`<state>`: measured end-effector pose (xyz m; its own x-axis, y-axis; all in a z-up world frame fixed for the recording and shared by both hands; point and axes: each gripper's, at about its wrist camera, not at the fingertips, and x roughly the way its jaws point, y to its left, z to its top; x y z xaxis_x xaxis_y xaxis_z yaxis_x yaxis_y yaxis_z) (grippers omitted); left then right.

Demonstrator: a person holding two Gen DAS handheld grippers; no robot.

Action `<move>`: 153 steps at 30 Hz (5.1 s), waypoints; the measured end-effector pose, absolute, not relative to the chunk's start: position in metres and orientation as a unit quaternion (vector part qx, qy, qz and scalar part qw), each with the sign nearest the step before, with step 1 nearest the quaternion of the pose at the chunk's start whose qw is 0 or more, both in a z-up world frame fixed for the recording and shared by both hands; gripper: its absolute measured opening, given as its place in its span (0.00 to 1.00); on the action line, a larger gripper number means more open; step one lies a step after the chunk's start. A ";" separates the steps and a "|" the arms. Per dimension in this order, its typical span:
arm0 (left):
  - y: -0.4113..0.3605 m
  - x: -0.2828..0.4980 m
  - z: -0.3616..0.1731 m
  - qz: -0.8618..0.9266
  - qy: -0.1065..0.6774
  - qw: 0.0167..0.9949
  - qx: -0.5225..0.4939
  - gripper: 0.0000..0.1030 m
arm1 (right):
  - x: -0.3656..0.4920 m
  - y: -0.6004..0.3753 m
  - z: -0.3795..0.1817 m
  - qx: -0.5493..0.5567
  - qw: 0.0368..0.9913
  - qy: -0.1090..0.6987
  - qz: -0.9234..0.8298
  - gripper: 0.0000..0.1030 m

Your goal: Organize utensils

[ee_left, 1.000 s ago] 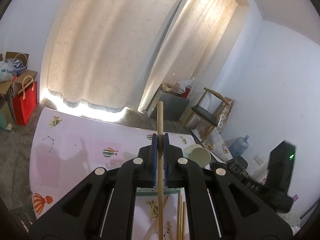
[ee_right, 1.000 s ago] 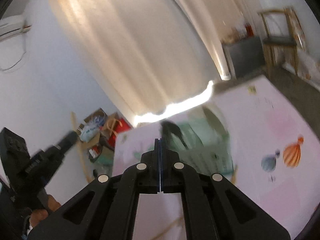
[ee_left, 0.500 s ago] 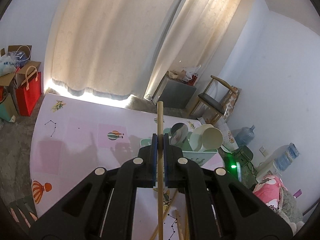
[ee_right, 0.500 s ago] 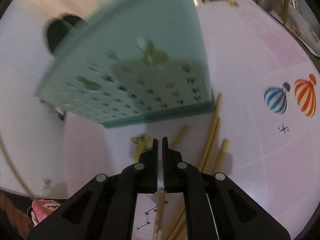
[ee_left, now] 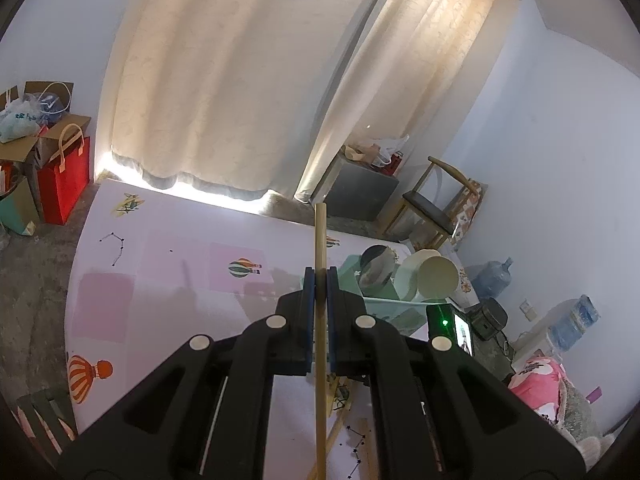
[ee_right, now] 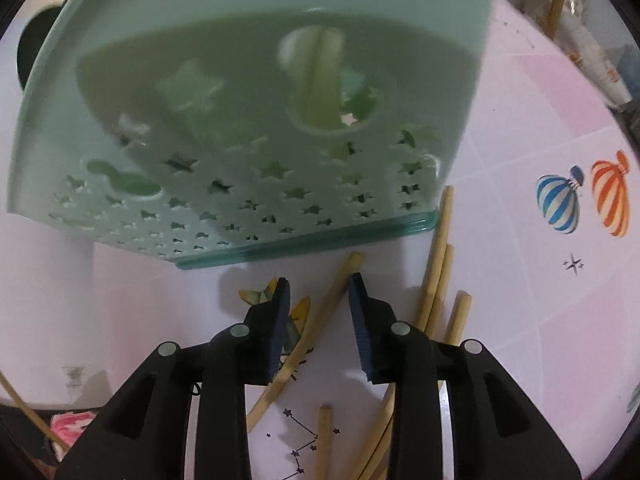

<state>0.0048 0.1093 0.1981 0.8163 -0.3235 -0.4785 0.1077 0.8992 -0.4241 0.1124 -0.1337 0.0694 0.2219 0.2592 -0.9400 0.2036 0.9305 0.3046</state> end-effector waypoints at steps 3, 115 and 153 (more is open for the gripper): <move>0.108 0.006 0.194 -0.114 0.284 0.934 -0.183 0.04 | 0.107 -0.114 0.073 0.136 0.779 0.612 -0.012 0.27; 0.077 0.087 0.170 -0.053 0.161 0.976 -0.133 0.04 | 0.245 -0.195 0.243 0.312 0.924 0.204 0.085 0.06; 0.048 0.030 0.196 -0.043 0.229 0.967 -0.099 0.49 | 0.188 -0.198 0.238 0.240 0.915 0.296 0.130 0.33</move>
<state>0.0304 0.0480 0.1964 0.8917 -0.1292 -0.4338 0.0386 0.9766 -0.2114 0.1877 -0.1980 0.2382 0.7909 0.3798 -0.4798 -0.0953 0.8509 0.5166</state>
